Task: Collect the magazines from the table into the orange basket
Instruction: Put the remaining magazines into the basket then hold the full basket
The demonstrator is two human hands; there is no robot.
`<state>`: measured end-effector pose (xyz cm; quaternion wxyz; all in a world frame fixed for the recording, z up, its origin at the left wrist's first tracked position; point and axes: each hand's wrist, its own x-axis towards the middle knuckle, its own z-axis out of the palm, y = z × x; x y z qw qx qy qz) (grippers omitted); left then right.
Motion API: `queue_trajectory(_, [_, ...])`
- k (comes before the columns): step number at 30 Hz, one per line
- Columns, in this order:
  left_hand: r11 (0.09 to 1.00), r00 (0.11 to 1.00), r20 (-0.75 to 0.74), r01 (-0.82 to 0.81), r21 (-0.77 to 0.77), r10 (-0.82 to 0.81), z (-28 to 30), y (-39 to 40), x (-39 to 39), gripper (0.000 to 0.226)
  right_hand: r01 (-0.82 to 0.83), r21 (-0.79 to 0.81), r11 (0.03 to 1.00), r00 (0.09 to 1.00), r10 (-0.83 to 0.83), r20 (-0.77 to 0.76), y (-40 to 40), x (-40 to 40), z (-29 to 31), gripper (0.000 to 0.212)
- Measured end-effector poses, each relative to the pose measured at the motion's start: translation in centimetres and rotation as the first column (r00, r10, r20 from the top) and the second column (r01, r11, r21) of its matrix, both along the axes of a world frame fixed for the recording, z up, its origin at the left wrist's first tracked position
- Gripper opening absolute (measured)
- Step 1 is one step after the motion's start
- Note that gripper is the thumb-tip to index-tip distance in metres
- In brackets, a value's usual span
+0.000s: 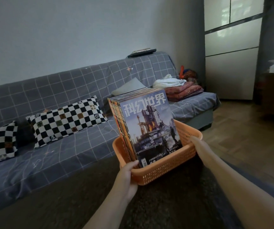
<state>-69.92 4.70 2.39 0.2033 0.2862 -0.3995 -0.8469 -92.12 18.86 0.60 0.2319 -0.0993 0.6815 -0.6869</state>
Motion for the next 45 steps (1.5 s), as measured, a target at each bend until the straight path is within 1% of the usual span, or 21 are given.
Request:
queue_trajectory(4, [0.999, 1.000, 0.000, -0.017, -0.047, 0.017, -0.2, -0.6, -2.2, 0.057, -0.040, 0.018, 0.999, 0.999, 0.040, -0.030, -0.5, -2.3, -0.2, 0.050])
queue_trajectory(9, [0.998, 0.999, -0.002, -0.039, -0.054, 0.039, -0.2, -1.0, -4.1, 0.052, -0.041, -0.004, 0.999, 0.998, 0.041, -0.043, -1.6, -4.4, -0.6, 0.054])
queue_trajectory(13, [0.998, 0.999, -0.025, -0.047, -0.052, 0.046, -0.4, -1.1, -5.3, 0.051, -0.010, 0.001, 1.000, 0.999, 0.010, -0.040, -2.2, -5.2, -0.5, 0.039])
queue_trajectory(18, [0.997, 0.998, -0.028, -0.049, -0.055, 0.047, -0.4, -1.3, -6.0, 0.050, -0.019, 0.008, 1.000, 0.998, 0.019, -0.060, -2.5, -6.0, -0.6, 0.033])
queue_trajectory(21, [0.998, 0.999, -0.011, -0.039, -0.047, 0.039, -0.4, -1.6, -6.0, 0.050, 0.001, 0.009, 1.000, 0.998, 0.000, -0.055, -2.5, -5.9, -0.4, 0.019])
queue_trajectory(22, [0.998, 0.999, -0.008, -0.038, -0.045, 0.037, -0.4, -1.7, -6.0, 0.050, 0.008, 0.012, 1.000, 0.999, -0.008, -0.051, -2.4, -5.8, -0.3, 0.017])
queue_trajectory(26, [0.998, 1.000, -0.019, -0.025, -0.055, 0.024, -0.4, -1.8, -5.8, 0.052, 0.031, 0.020, 0.999, 0.999, -0.031, -0.027, -2.5, -5.5, -0.2, 0.027])
queue_trajectory(30, [0.994, 1.000, -0.002, -0.030, -0.105, 0.030, -0.1, -1.8, -5.4, 0.053, 0.100, 0.051, 0.994, 0.995, -0.099, -0.011, -2.3, -4.8, -0.1, 0.036])
queue_trajectory(33, [0.991, 0.998, 0.041, -0.049, -0.122, 0.055, 0.1, -1.7, -5.3, 0.057, 0.136, 0.107, 0.985, 0.990, -0.132, -0.048, -2.0, -4.0, 0.5, 0.045])
queue_trajectory(36, [0.994, 0.992, 0.092, -0.080, -0.069, 0.086, 0.5, -1.6, -5.5, 0.056, 0.154, 0.126, 0.980, 0.986, -0.144, -0.084, -2.1, -3.2, 1.3, 0.045])
queue_trajectory(39, [0.997, 0.990, 0.114, -0.074, -0.036, 0.078, 0.9, -1.9, -5.4, 0.052, 0.132, 0.155, 0.979, 0.990, -0.121, -0.078, -2.2, -2.6, 1.6, 0.047])
queue_trajectory(42, [0.996, 0.990, 0.123, -0.054, -0.065, 0.062, 1.0, -2.2, -5.2, 0.051, 0.117, 0.174, 0.978, 0.992, -0.106, -0.070, -2.0, -2.4, 1.6, 0.050])
queue_trajectory(45, [0.991, 0.987, 0.134, -0.071, -0.110, 0.086, 0.8, -2.1, -5.2, 0.055, 0.114, 0.171, 0.979, 0.992, -0.103, -0.069, -1.9, -2.1, 1.8, 0.051])
